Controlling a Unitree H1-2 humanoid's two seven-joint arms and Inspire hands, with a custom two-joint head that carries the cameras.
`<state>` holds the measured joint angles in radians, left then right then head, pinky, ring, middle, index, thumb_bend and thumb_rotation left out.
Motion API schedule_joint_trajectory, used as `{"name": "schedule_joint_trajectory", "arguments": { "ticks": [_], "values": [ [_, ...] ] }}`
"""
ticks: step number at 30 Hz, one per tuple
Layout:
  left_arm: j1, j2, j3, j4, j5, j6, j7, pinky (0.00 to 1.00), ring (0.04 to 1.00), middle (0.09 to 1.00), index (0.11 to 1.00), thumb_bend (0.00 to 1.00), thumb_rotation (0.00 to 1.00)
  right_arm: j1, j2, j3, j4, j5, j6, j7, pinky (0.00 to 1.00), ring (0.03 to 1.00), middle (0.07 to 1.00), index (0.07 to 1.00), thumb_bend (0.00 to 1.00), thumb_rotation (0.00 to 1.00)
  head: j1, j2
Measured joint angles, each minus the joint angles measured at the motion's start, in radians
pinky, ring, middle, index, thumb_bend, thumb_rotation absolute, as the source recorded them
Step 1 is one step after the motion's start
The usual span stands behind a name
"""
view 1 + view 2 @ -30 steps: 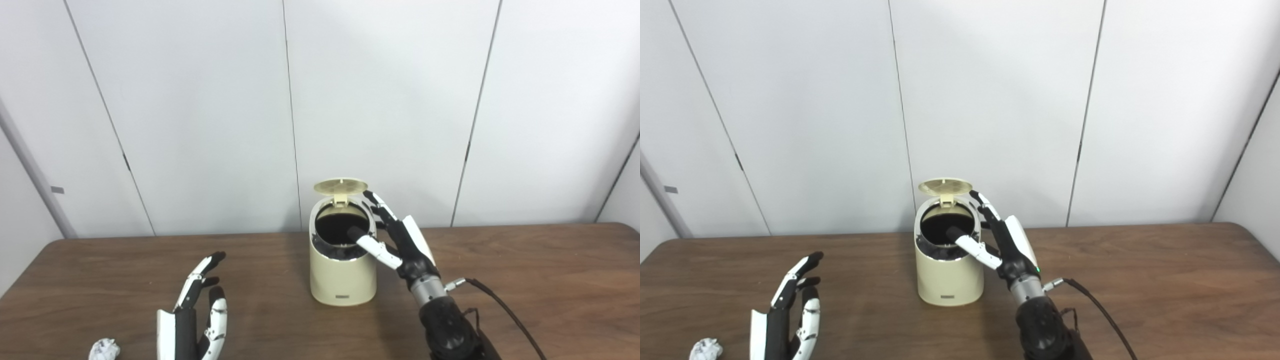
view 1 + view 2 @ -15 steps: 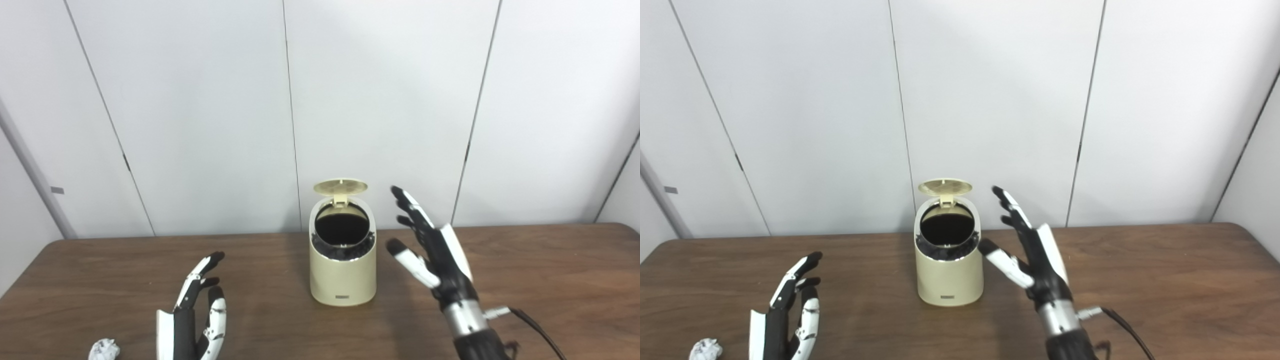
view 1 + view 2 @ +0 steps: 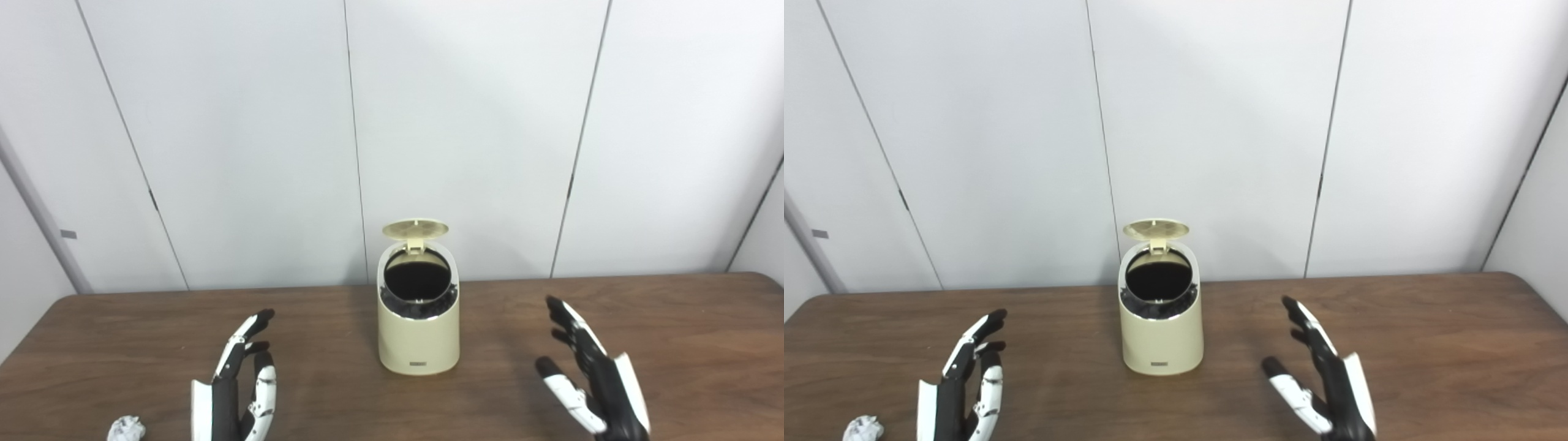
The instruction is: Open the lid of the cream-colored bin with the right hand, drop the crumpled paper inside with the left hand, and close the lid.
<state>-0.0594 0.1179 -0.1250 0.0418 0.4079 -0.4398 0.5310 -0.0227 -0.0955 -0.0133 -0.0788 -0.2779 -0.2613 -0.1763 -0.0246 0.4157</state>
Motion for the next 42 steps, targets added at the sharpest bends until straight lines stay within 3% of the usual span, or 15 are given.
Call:
{"name": "schedule_joint_trajectory", "arguments": {
  "ticks": [6,9,13,29,34,36,42],
  "values": [
    [0.000,0.002,0.000,0.000,-0.016,0.000,-0.010,0.69,0.812,0.841,0.814,0.17,0.76,0.020,-0.001,-0.009,0.016,-0.013,-0.079,-0.024,0.75,0.825,0.823,0.800,0.18,0.60,-0.003,0.006],
    [0.000,0.001,0.002,0.000,-0.016,0.000,-0.019,0.69,0.810,0.840,0.815,0.17,0.76,0.021,0.001,-0.013,0.020,-0.026,-0.109,-0.038,0.73,0.816,0.816,0.790,0.18,0.57,-0.005,0.005],
    [0.001,-0.001,0.008,0.000,-0.015,0.000,-0.022,0.69,0.808,0.837,0.813,0.16,0.73,0.019,0.008,-0.024,0.029,-0.032,-0.131,-0.068,0.74,0.816,0.816,0.784,0.18,0.61,0.005,0.009],
    [0.017,-0.006,0.035,-0.027,0.011,0.000,-0.058,0.70,0.800,0.818,0.805,0.21,0.81,0.004,0.015,-0.020,0.049,-0.087,-0.139,-0.112,0.72,0.806,0.810,0.774,0.19,0.67,0.041,0.020],
    [0.085,0.018,0.097,-0.112,0.109,0.027,-0.090,0.65,0.769,0.789,0.766,0.27,0.69,0.003,0.010,-0.022,0.049,-0.080,-0.140,-0.112,0.73,0.810,0.812,0.776,0.17,0.65,0.094,0.023],
    [0.106,0.042,0.127,-0.143,0.154,0.051,-0.112,0.64,0.752,0.780,0.759,0.39,0.66,0.003,0.003,-0.023,0.051,-0.076,-0.140,-0.110,0.74,0.820,0.819,0.785,0.17,0.69,0.115,0.025],
    [0.148,0.098,0.221,-0.292,0.226,0.115,-0.153,0.61,0.740,0.773,0.754,0.61,0.56,-0.001,-0.005,-0.025,0.063,-0.047,-0.142,-0.105,0.75,0.825,0.816,0.778,0.14,0.66,0.149,0.025]
  ]
}}
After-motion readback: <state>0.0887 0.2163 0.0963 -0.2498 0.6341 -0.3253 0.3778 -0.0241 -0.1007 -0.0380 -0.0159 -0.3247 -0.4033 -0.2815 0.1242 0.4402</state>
